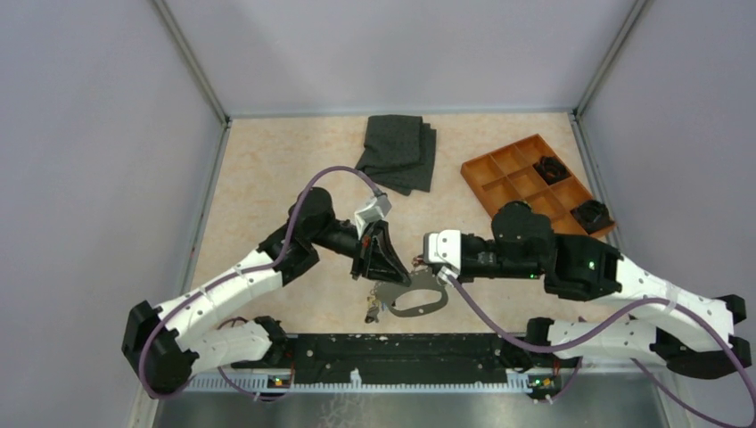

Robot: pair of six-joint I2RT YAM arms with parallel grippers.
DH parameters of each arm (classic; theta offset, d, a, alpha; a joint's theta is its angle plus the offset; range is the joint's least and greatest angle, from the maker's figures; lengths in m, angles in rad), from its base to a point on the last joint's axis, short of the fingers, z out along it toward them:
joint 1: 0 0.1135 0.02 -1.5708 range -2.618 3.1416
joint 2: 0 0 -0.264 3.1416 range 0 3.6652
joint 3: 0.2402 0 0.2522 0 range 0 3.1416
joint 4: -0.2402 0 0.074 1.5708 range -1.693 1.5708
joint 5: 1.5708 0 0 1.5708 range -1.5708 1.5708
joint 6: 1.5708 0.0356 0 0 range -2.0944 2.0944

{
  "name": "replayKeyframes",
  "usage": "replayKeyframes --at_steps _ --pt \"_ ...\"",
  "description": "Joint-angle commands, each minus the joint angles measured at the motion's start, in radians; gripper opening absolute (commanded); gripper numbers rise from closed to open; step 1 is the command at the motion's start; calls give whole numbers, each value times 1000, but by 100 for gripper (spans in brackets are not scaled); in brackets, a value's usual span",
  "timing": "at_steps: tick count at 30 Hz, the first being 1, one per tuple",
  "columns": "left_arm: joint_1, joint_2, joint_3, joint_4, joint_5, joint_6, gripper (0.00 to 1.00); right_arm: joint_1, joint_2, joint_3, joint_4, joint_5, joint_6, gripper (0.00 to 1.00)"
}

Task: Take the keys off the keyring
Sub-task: Remove the key from the keyring.

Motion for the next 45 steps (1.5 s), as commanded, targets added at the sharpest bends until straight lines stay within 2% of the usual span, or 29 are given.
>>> replayKeyframes --at_steps 1,8,18,33,37,45 --pt "34 -6 44 -208 -24 84 0 57 30 83 -50 103 -34 0" --pt "48 28 94 -354 -1 156 0 110 66 73 -62 191 -71 0" --pt "79 50 134 -488 -43 237 0 172 108 83 -73 275 -99 0" --pt "81 107 141 -545 34 293 0 253 158 48 -23 438 -176 0" --pt "79 111 134 -543 56 300 0 259 138 27 38 419 -193 0" --pt "79 104 146 -584 12 324 0 270 153 38 10 376 -172 0"
